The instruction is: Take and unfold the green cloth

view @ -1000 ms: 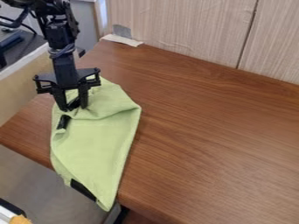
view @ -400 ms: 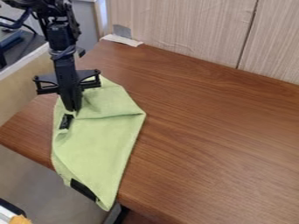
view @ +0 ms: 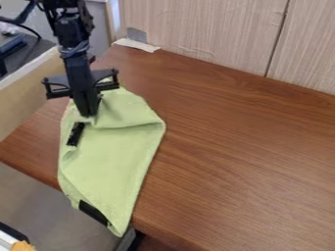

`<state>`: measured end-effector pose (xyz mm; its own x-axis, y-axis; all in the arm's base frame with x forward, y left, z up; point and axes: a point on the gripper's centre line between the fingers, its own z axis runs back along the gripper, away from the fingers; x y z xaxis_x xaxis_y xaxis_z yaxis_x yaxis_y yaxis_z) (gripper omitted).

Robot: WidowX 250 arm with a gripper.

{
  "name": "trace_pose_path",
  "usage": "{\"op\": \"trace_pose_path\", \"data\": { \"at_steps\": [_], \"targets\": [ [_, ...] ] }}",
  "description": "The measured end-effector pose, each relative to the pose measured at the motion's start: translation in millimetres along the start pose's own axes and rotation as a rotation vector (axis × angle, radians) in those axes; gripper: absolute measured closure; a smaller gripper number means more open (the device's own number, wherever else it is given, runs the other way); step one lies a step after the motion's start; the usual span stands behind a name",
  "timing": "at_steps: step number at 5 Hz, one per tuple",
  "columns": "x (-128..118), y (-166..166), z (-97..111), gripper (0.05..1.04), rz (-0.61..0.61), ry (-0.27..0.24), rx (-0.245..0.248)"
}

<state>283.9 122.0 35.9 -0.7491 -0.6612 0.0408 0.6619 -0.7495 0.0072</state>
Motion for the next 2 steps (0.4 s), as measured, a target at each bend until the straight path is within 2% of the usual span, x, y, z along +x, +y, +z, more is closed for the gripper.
{"op": "trace_pose_path", "data": {
  "at_steps": [1,2],
  "targets": [
    [0,15,24,1.027,-0.017,0.036,0.037],
    [-5,37,44,1.027,-0.022,0.038,0.075]
  ]
}}
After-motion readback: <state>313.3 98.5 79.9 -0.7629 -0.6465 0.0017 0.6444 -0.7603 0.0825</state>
